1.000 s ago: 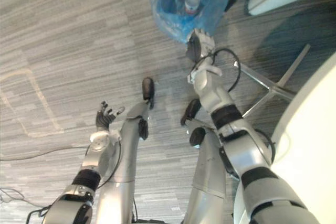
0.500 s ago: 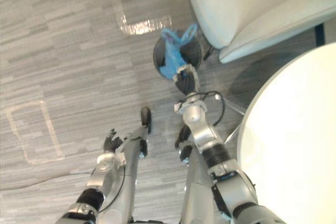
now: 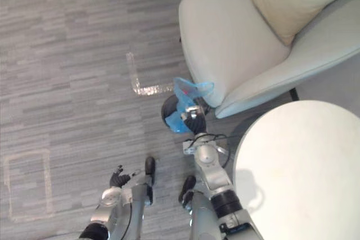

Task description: Gather rubbish on tea table into small bin, then transfer packed bag to large trash can.

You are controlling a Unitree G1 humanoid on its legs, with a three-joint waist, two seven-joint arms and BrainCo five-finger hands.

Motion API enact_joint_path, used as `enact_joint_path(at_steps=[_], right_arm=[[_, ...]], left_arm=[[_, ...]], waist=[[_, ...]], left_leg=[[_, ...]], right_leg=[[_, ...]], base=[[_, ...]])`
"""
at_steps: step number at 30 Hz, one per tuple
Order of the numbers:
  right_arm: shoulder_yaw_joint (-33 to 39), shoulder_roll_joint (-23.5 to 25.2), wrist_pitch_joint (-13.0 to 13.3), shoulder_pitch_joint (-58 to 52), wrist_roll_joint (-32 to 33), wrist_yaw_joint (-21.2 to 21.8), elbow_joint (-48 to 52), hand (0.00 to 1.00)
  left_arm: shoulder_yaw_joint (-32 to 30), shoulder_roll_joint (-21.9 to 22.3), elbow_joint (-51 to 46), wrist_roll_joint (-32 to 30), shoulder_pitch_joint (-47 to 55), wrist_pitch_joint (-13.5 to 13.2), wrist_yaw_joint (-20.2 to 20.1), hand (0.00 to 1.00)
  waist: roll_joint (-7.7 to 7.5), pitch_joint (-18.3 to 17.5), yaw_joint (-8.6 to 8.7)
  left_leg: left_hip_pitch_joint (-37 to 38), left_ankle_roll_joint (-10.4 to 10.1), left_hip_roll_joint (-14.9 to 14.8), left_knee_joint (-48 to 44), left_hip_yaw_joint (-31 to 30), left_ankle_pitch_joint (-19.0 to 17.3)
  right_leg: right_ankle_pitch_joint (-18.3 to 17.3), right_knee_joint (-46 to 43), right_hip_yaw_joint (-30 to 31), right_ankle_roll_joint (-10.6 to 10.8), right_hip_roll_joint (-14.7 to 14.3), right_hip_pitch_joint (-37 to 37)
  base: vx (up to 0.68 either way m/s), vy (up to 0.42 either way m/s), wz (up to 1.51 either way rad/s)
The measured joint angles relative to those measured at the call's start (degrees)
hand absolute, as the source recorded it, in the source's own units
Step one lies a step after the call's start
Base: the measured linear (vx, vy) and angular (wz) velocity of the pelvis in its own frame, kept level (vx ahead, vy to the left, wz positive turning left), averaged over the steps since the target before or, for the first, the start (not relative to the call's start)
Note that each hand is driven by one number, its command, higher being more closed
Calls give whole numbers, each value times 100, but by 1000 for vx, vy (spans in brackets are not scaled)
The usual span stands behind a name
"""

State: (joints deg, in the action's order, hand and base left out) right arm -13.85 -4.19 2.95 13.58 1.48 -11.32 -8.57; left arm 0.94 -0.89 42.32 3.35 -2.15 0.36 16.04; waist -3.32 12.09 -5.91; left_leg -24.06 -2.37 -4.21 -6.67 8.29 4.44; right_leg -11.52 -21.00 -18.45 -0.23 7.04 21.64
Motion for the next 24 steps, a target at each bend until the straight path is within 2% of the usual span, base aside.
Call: enact_joint_path(at_steps=[3,9,11,17,24], right_arm=[[11,79,79,-281,259,190,103,100],[27,72,97,-350,596,479,84,100],[25,16,97,-357,769,621,71,100],[9,-307,107,-359,1100,905,108,100],[-222,-594,107,-358,1518,1221,438,100]], left_arm=[[206,-36,0,-111,164,2,-26,0],[478,-119,-242,-223,236,15,-140,0],[655,-250,-803,-330,342,19,-163,0],[1100,-547,-2464,-458,522,-30,-208,0],[1413,-840,-3433,-859,573,-198,-277,0]], waist=[[-6,-254,46],[-11,-457,185],[-9,-494,252],[48,-764,274],[113,-907,327]], left_leg=[[367,-21,6,306,28,60],[847,-25,9,719,57,162],[1046,-26,32,802,67,169],[1378,20,83,1066,70,245],[1714,39,106,1255,127,320]], right_leg=[[120,361,28,49,-96,-374],[487,1194,122,148,-283,-981],[596,1429,179,165,-303,-1221],[727,1692,294,187,-333,-1499],[849,1888,427,202,-363,-1754]], base=[[109,13,-10],[68,15,-10],[11,19,-11],[-11,23,-7],[-14,21,-8]])
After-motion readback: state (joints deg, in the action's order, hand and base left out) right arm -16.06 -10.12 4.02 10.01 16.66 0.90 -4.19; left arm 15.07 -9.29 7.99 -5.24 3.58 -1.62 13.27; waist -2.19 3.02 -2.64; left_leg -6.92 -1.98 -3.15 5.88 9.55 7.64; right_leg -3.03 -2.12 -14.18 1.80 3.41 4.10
